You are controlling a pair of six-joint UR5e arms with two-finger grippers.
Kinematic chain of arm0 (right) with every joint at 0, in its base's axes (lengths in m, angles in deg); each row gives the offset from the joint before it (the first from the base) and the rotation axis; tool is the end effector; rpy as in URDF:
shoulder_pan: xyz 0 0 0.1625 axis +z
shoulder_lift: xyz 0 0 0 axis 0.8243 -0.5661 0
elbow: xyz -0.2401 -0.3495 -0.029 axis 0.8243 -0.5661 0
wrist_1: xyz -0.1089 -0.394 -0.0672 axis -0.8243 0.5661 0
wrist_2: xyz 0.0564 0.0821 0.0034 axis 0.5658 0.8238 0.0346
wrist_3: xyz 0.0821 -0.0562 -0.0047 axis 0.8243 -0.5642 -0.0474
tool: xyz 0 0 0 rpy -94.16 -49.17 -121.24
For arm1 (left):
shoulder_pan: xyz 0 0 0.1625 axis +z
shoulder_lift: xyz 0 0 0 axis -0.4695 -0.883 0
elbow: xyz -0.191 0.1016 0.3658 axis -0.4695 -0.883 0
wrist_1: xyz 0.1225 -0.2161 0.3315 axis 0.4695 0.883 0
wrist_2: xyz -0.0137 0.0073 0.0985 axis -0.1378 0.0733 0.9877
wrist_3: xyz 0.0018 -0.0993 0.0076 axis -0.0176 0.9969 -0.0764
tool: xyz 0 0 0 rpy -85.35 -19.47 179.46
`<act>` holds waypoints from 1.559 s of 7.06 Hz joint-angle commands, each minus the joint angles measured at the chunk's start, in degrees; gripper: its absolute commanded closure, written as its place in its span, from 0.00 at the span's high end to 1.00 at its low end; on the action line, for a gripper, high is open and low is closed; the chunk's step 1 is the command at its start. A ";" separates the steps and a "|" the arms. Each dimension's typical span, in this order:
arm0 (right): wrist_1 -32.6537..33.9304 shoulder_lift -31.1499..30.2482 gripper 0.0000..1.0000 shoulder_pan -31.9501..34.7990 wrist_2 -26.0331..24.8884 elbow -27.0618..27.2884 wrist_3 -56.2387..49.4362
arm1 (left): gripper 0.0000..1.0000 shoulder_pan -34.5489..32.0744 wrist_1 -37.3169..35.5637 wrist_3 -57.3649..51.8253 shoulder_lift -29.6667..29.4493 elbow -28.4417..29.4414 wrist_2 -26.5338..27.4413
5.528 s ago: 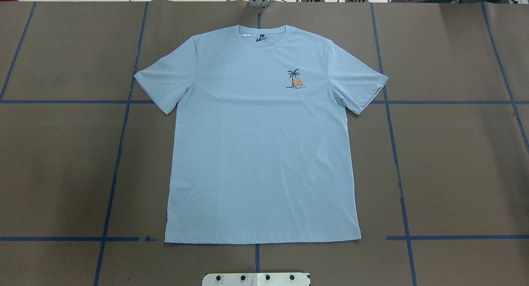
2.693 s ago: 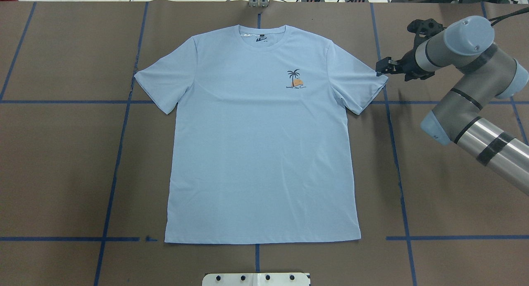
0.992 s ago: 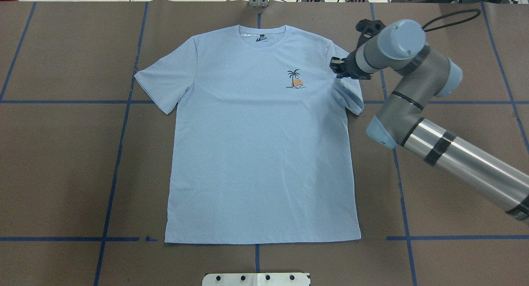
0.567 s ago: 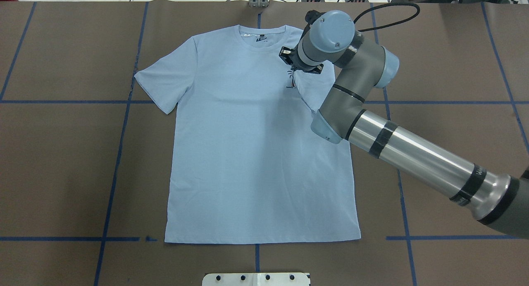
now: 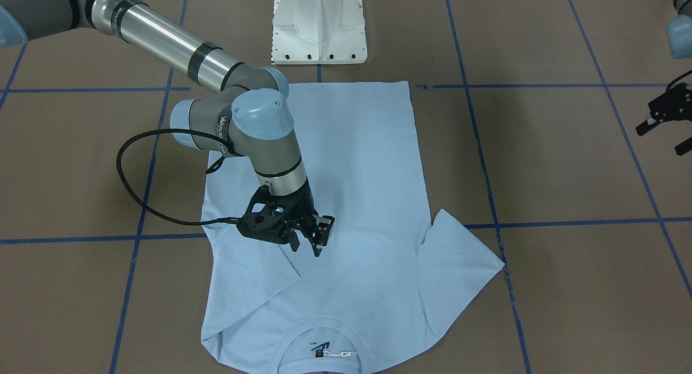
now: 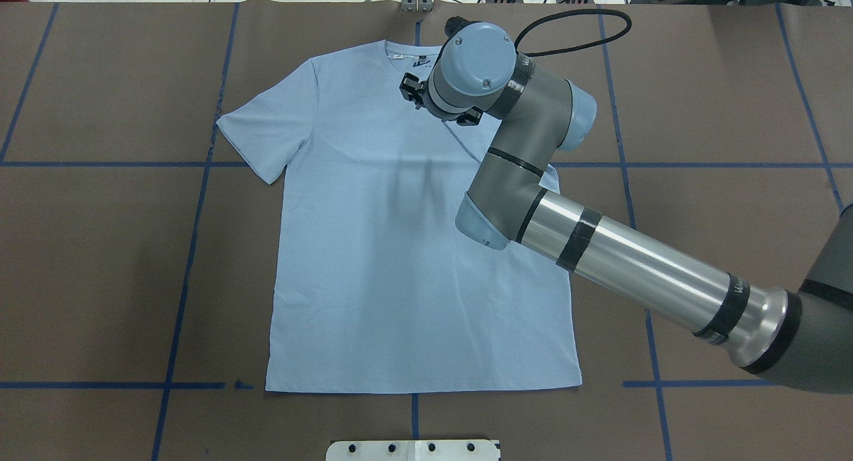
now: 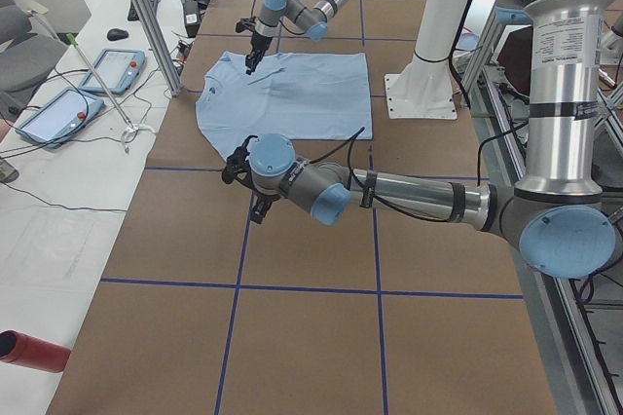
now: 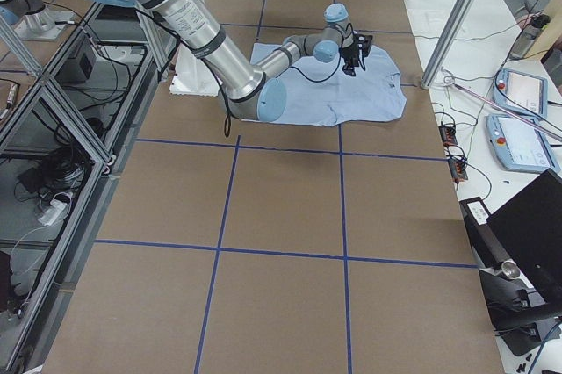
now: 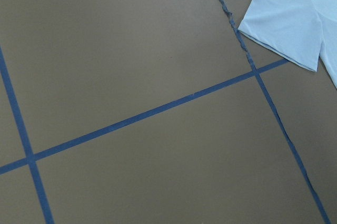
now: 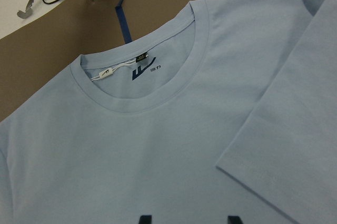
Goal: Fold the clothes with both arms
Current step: 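Fold the sleeve inward with the right gripper while the left arm moves in, then grasp the sleeve nearest the left gripper with the left gripper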
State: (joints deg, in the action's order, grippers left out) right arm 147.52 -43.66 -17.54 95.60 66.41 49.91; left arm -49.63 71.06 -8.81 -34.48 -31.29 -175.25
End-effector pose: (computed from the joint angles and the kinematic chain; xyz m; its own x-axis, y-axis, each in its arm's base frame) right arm -0.5527 -0.5823 0.1925 0.4385 0.3135 0.8423 -0.5031 0.8622 -0.0590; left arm 0.0640 -0.5286 0.5143 0.4693 0.3389 -0.8154 -0.0209 0.9274 0.3734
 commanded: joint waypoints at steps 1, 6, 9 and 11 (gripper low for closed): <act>5.51 -15.26 1.00 -2.02 1.25 24.08 0.52 | 1.00 9.89 2.22 16.76 -10.15 4.54 9.91; 4.82 -39.60 1.00 0.87 3.55 48.73 0.25 | 0.92 22.16 8.89 40.39 -24.32 21.13 28.67; 4.91 -40.23 1.00 0.79 3.28 48.66 0.44 | 0.71 26.45 8.99 46.80 -26.00 23.53 36.49; 4.91 -40.41 1.00 0.61 3.19 48.57 0.52 | 0.67 27.09 9.87 46.82 -27.84 26.95 37.48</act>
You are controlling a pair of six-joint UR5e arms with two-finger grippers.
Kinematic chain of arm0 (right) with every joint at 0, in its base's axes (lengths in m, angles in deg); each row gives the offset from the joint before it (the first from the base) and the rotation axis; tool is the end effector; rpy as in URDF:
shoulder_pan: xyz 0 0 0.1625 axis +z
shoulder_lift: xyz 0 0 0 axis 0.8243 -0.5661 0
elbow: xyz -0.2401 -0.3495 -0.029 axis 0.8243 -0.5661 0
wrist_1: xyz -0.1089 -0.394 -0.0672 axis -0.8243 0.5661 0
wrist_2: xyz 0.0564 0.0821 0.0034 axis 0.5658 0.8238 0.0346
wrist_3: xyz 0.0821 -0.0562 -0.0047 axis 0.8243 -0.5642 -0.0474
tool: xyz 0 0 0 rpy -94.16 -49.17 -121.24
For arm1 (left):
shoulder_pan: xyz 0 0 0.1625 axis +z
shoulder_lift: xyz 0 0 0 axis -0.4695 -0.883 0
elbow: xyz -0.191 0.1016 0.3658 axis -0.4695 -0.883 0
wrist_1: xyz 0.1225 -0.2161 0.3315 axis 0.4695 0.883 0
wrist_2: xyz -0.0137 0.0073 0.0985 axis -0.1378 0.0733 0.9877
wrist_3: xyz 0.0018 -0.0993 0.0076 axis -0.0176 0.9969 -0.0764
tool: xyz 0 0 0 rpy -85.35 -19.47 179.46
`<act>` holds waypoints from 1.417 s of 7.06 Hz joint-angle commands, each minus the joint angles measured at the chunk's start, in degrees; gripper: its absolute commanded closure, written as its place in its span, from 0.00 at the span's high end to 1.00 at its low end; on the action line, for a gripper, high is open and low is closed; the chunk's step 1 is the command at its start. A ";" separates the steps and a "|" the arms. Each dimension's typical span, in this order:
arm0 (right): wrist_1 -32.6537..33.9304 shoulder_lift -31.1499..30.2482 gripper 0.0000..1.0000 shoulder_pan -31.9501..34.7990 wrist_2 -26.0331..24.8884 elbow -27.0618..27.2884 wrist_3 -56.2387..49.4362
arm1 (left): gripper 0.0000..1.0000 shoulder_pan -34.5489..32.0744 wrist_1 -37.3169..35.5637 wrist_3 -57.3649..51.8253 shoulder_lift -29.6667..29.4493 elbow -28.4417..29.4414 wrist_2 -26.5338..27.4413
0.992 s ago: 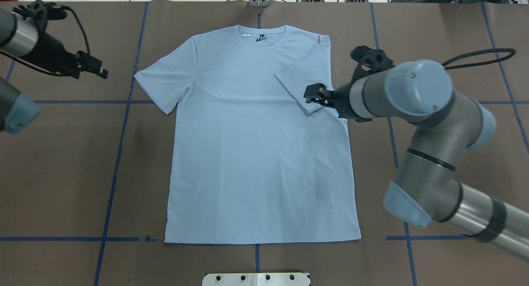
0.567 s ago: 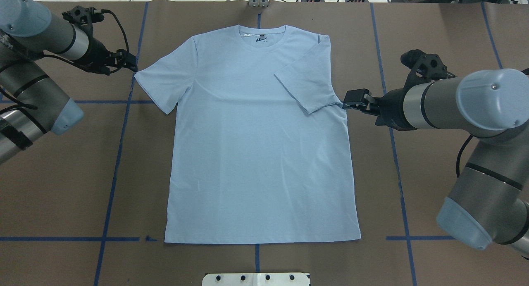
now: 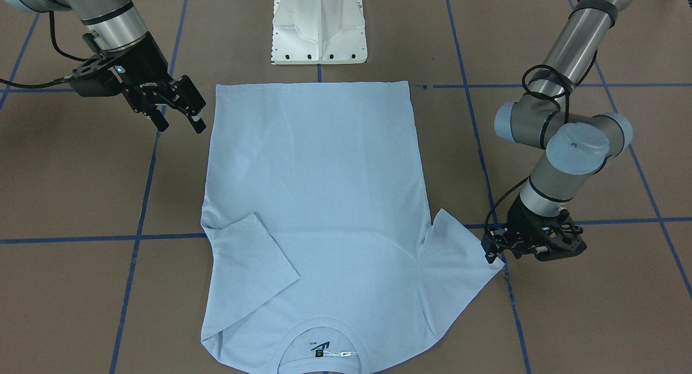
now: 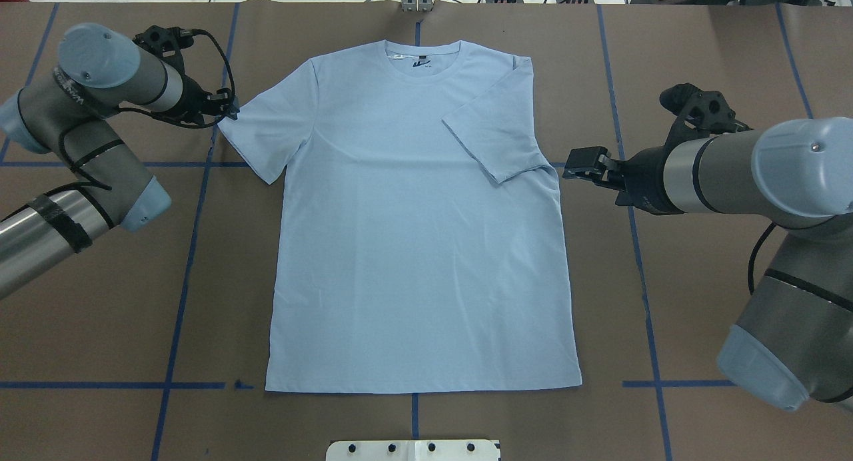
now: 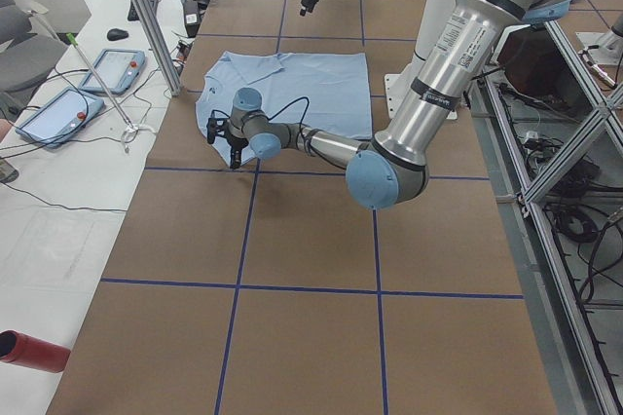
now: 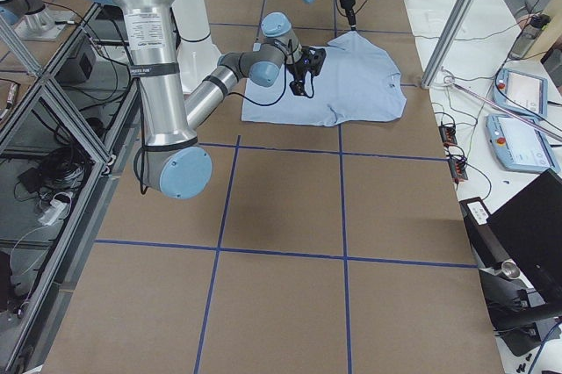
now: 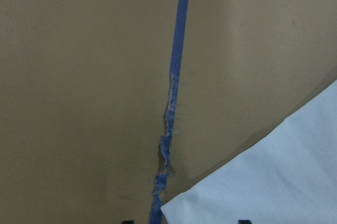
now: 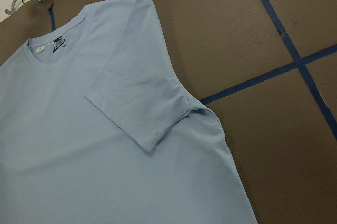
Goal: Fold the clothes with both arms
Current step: 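Grasp the sleeve nearest the left gripper with the left gripper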
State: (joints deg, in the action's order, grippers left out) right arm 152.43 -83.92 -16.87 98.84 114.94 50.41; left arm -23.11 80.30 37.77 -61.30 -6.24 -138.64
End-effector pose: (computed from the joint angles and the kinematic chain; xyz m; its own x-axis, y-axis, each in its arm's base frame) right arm -0.3231 -0.4034 0.2855 0.3905 0.2944 0.8723 -0.4701 0.8784 -0.0860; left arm 0.3864 -0.6388 0.4476 0.6178 -0.1341 -0.7748 0.3508 0.9288 0.1190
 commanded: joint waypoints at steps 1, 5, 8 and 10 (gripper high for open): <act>0.00 -0.23 1.00 -0.06 -0.04 -0.04 0.03 | 0.59 0.75 0.72 0.24 -1.20 2.17 1.13; 0.00 -0.41 1.00 -0.06 0.04 0.05 0.03 | 0.07 1.01 0.72 0.16 -1.29 2.88 1.14; 0.00 -0.50 1.00 -0.15 0.04 -0.04 0.03 | 0.00 0.92 0.02 0.59 -2.69 1.48 1.23; 0.00 -0.50 1.00 -0.15 0.04 0.05 0.03 | 0.00 3.18 -0.43 8.79 -4.96 -3.51 0.53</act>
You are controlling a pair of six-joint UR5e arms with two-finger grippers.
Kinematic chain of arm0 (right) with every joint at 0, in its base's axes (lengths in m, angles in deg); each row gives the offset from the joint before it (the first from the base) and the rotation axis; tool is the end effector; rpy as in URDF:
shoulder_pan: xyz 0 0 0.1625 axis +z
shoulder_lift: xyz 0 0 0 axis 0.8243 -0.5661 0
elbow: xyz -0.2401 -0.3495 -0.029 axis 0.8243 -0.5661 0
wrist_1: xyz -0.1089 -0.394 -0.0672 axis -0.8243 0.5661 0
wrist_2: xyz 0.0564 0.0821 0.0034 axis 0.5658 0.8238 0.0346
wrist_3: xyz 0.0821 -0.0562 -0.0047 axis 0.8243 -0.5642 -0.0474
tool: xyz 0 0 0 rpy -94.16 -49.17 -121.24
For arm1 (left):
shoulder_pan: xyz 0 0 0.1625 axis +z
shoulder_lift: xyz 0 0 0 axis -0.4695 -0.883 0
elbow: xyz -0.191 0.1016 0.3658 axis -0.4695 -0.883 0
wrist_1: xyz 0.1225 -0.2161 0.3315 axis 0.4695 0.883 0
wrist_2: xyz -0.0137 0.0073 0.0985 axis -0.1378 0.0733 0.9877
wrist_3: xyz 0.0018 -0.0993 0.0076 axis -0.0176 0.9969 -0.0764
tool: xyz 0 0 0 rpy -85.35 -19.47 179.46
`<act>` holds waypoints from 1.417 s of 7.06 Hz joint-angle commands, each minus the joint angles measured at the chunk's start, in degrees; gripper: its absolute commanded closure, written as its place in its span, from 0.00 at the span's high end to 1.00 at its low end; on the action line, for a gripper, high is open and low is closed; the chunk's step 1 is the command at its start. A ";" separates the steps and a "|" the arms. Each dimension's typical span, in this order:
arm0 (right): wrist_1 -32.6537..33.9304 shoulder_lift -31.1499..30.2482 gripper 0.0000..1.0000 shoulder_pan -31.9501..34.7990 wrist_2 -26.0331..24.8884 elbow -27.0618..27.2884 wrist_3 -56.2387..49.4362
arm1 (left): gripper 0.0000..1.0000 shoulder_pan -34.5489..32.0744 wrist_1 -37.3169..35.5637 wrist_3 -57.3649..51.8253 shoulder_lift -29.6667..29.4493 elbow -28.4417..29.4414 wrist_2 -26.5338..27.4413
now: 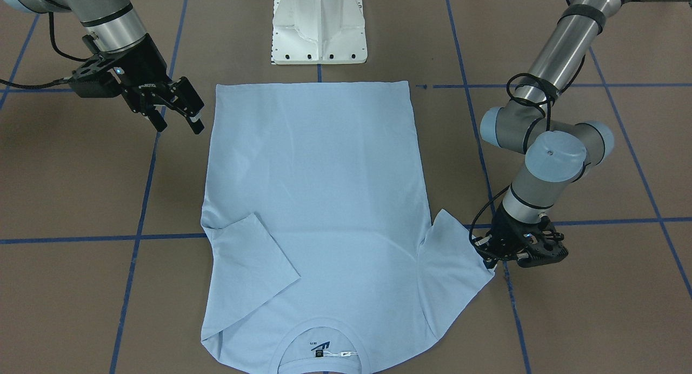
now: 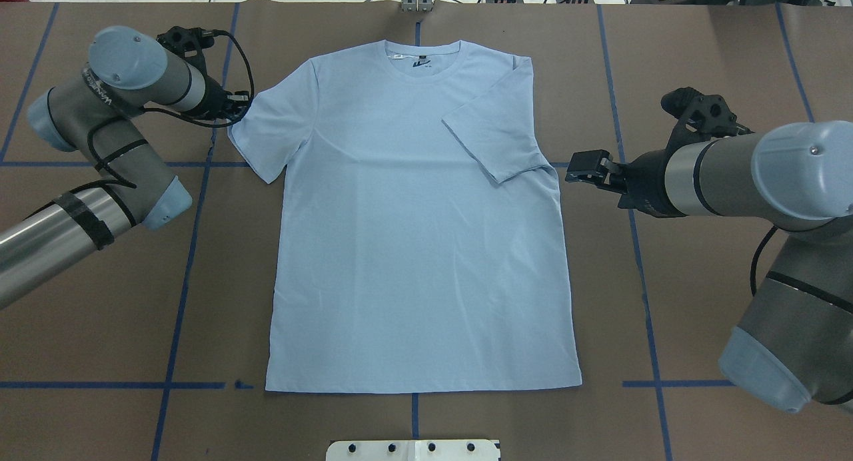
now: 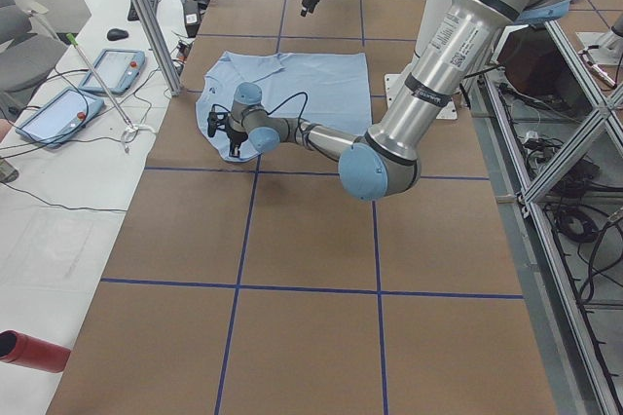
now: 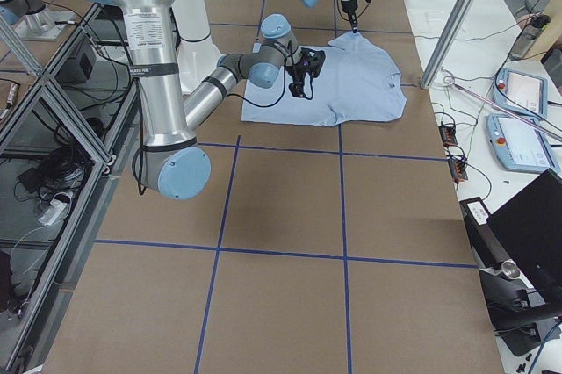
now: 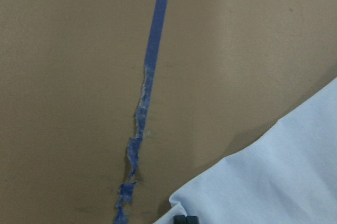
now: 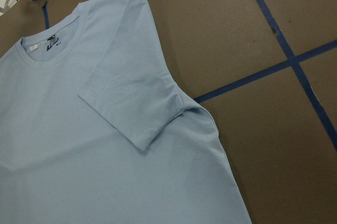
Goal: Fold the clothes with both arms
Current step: 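Grasp the sleeve nearest the left gripper with the left gripper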
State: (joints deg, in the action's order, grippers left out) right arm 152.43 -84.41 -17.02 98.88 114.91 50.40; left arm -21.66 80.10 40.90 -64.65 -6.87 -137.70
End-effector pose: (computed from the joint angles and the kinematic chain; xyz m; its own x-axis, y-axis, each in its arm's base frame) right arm -0.3234 -0.4020 0.2900 0.3975 0.2981 0.8678 -0.4678 0.8795 -0.0878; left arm 0.4107 -0.6410 0.3990 0.5726 -0.1315 -0.8092 0.3757 0.9194 0.1164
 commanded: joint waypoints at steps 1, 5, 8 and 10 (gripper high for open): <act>0.00 0.00 1.00 -0.09 0.00 -0.01 -0.05 | 0.00 6.89 -0.23 14.17 -6.59 -2.29 -0.16; 0.00 -0.62 1.00 -0.26 0.09 -0.27 -0.31 | 0.00 8.44 2.57 18.82 -14.11 6.93 2.28; 0.00 -0.36 1.00 -0.26 0.09 -0.54 -0.66 | 0.00 8.44 4.34 19.00 -17.10 8.70 2.48; 0.00 -0.18 1.00 -0.35 0.00 -0.45 -0.31 | 0.77 8.61 3.74 19.43 -14.49 2.42 2.31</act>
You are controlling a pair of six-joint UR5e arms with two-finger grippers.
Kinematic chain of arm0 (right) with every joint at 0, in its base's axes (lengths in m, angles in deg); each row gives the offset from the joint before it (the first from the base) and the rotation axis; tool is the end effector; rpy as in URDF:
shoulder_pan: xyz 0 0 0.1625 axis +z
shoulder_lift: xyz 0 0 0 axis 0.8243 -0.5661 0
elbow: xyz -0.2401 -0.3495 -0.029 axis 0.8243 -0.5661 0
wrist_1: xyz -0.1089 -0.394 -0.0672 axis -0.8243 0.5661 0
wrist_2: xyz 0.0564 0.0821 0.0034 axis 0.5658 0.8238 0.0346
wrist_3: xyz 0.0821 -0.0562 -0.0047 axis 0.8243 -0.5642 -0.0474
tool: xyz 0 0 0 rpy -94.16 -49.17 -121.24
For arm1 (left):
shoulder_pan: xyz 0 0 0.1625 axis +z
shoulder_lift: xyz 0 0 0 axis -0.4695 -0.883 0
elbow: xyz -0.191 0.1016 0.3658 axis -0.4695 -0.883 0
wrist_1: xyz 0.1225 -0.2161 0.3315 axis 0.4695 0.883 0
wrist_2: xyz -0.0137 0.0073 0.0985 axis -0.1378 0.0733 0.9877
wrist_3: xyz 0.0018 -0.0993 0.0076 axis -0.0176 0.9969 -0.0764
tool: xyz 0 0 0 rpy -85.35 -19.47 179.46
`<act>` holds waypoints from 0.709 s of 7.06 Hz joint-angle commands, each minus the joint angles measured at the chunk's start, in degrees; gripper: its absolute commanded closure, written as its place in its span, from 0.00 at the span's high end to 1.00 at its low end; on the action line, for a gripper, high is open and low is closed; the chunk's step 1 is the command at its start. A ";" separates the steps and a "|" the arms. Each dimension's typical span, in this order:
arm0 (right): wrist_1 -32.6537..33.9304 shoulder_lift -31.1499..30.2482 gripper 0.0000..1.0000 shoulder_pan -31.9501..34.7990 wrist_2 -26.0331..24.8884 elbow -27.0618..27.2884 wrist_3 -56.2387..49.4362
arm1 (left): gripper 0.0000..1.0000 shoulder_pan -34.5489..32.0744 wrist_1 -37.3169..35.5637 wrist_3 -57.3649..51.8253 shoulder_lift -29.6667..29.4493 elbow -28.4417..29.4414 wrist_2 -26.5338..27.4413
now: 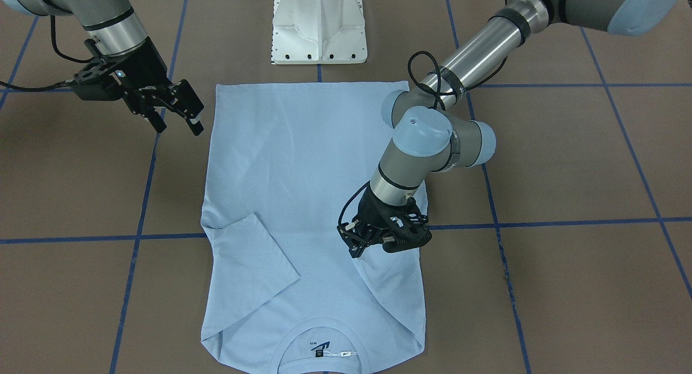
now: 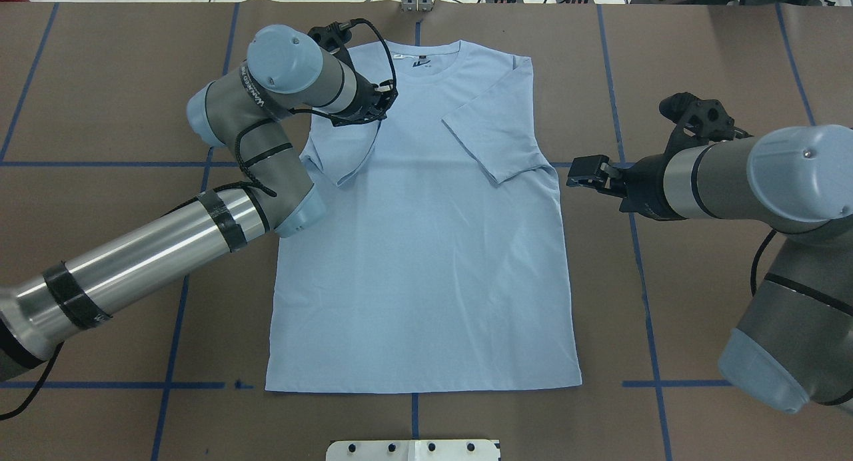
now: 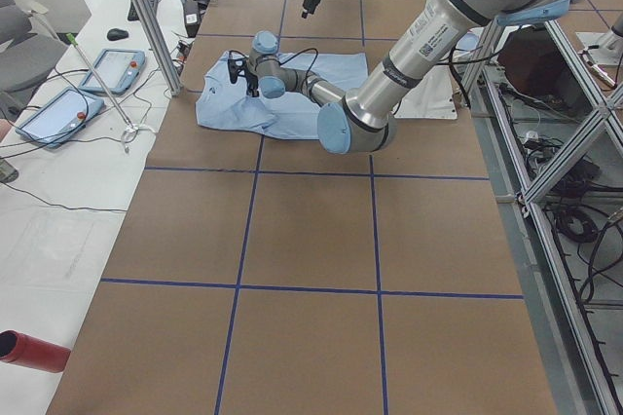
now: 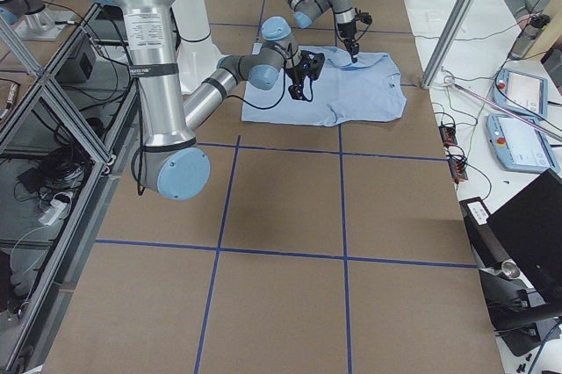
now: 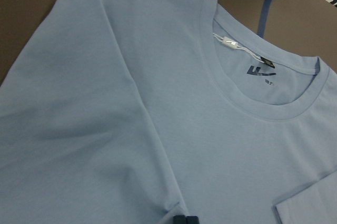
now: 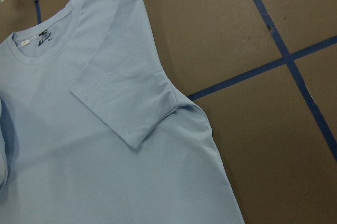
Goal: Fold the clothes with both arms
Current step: 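Fold the sleeve inward with the left gripper while the right gripper moves to the hem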
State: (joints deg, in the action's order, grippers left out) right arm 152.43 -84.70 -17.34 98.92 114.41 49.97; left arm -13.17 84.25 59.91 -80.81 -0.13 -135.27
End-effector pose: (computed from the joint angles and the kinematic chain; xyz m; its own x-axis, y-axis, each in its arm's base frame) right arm -0.3272 -0.4012 0.2964 0.4120 0.2966 0.8616 -0.4602 0.8838 -0.0842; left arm 0.5436 -0.6161 0.2271 0.3244 -0.2231 -0.9192 0.4287 0.9009 -0.0674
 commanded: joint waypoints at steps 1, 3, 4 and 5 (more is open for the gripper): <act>0.17 0.19 1.00 -0.56 -0.13 -0.22 0.29 | 0.78 2.03 -0.51 3.47 5.09 -10.81 -0.21; 1.40 0.37 1.00 -5.89 -4.75 -0.05 3.86 | 0.78 3.45 -1.56 5.70 12.81 -23.12 -0.21; 5.41 0.80 1.00 -11.84 -10.18 0.48 7.98 | 0.78 3.55 -3.13 5.61 17.91 -30.40 -0.30; 9.36 0.72 1.00 -19.47 -17.20 1.53 12.37 | 0.78 3.55 -4.19 5.61 21.79 -35.61 -0.74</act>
State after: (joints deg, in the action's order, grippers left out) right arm 157.53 -84.05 -28.85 89.05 114.98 57.45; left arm -9.75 81.39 65.43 -63.99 -28.81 -135.65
